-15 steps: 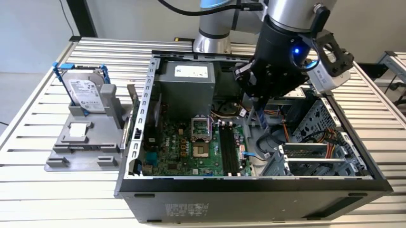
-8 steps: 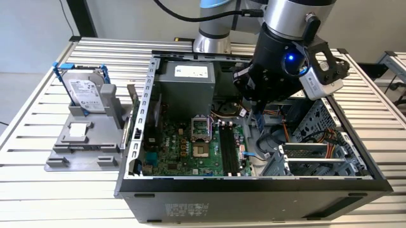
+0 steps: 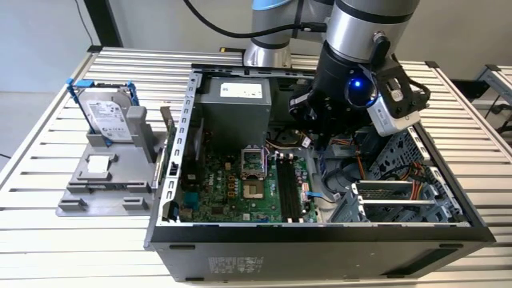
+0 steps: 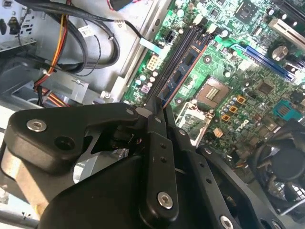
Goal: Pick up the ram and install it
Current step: 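Insert the ram into the slot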
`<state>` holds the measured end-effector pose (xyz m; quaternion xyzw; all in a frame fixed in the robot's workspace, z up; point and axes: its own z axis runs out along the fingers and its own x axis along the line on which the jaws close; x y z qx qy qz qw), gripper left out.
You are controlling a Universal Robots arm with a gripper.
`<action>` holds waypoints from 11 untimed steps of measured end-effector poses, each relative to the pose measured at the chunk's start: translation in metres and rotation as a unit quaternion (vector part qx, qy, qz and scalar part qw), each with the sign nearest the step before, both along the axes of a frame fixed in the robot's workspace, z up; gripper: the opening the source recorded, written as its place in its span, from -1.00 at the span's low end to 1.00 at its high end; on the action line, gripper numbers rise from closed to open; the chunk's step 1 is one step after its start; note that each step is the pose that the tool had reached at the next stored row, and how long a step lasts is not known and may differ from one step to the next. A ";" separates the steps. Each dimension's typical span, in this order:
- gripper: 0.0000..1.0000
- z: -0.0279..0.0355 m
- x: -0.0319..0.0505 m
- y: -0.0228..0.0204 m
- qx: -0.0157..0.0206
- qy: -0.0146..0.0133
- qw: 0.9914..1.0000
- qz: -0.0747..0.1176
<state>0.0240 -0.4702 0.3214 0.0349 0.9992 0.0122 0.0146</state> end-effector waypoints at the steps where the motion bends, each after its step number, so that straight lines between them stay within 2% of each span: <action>1: -1.00 -0.0019 -0.0005 0.0000 0.000 0.000 1.000 0.000; 11: -1.00 -0.0200 -0.0044 -0.0005 0.000 0.000 1.000 0.000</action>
